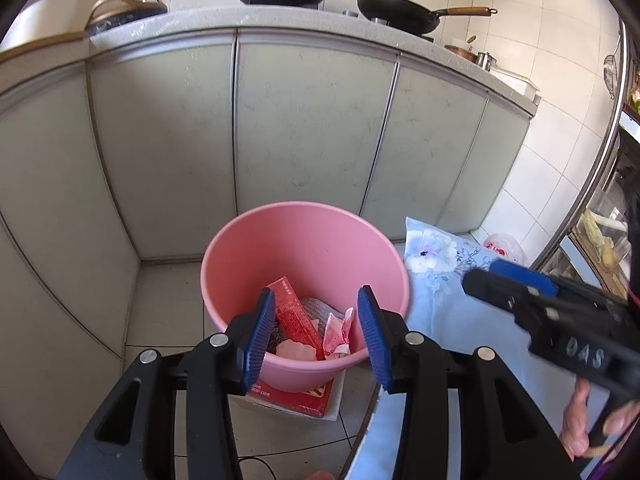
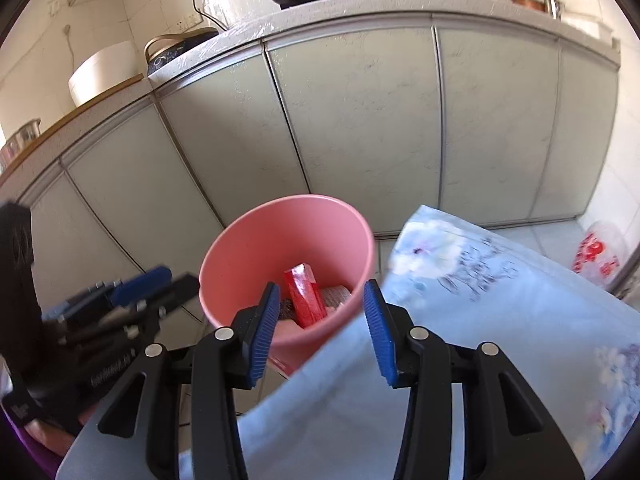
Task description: Collect trash
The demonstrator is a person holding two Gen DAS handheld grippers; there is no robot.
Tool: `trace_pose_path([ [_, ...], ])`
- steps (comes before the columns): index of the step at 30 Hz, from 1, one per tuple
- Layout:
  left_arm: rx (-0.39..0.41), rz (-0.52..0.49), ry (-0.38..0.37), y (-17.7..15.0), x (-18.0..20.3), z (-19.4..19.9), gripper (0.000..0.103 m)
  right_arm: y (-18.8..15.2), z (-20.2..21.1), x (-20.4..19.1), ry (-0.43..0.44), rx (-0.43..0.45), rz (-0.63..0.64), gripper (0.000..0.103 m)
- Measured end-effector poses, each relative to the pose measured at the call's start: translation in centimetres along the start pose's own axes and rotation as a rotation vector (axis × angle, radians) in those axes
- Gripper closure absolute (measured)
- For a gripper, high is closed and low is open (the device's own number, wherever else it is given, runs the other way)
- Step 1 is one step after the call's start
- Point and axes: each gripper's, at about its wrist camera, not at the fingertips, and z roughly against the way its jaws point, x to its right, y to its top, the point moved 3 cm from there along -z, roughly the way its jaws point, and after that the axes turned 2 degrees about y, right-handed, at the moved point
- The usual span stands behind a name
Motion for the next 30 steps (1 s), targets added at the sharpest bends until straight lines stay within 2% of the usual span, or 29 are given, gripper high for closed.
trace_pose_path([
  [8,0.061,-0.018,-0.011,-1.0,2.3,4.1,0.061,-3.7,5.4,-1.3,-0.065,0.052,0.029,0.058],
  [17,0.081,-0.033,-0.050,-2.6,4.8,8.2,0.061,-7.0,11.4,-3.3,-0.125,0.139,0.058,0.058],
  [23,0.081,-0.056,-0.068,-3.7,6.1,9.8,0.061,-8.8,13.3,-2.7,-0.134,0.134,0.022,0.058],
  [26,0.088,-0.072,-0.071,-4.4,6.9,10.7,0.061,-9.6,13.9,-2.2,-0.147,0.133,-0.001,0.052],
  [30,0.084,-0.085,-0.080,-5.1,7.5,11.4,0.061,-10.7,14.8,-1.9,-0.189,0.154,-0.006,0.052],
])
